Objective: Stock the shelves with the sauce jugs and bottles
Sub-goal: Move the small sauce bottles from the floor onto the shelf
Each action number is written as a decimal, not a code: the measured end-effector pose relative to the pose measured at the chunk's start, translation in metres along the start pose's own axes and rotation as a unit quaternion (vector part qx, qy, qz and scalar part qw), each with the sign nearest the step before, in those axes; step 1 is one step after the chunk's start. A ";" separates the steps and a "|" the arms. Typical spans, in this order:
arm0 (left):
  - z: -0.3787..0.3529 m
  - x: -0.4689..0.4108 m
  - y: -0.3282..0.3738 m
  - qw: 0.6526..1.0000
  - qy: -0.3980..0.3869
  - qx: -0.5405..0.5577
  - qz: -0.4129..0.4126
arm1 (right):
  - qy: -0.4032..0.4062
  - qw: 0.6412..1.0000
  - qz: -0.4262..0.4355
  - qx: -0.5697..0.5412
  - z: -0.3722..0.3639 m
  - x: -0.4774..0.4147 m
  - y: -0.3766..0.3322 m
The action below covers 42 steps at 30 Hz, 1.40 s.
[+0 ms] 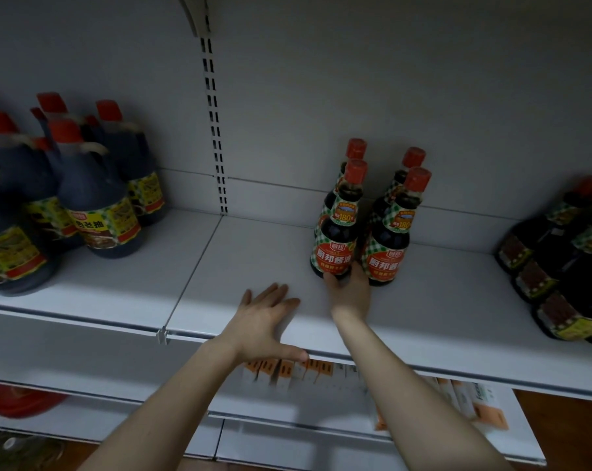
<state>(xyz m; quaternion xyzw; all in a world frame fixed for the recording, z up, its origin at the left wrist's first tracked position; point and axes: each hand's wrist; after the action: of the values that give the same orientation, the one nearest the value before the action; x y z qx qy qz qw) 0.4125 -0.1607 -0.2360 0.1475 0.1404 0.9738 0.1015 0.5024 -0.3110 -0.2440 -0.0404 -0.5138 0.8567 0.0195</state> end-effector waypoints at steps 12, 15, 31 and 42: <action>-0.001 0.000 0.000 1.000 0.019 0.014 0.002 | -0.032 0.999 0.000 0.011 0.005 -0.001 -0.001; -0.002 0.001 0.000 1.000 0.019 0.016 0.001 | -0.061 0.998 0.008 -0.013 0.015 0.006 -0.002; 0.012 0.180 -0.090 0.958 0.213 0.001 0.193 | -0.279 0.920 0.228 0.157 -0.059 0.114 -0.088; -0.052 0.461 -0.223 0.877 0.193 0.048 0.438 | -0.426 0.846 0.289 0.141 -0.252 0.304 -0.164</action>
<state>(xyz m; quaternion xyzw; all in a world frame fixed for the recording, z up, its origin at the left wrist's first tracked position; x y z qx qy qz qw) -0.0006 0.1462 -0.2321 0.0076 0.1247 0.9198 -0.3719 0.2206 0.0109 -0.2323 0.1848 -0.3106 0.8200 -0.4438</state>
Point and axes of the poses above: each hand's wrist, its own x-axis away from the middle knuckle, its own z-axis out of the back of the hand, y = z × x, and after that the axes turned 5 degrees about -y, right-handed
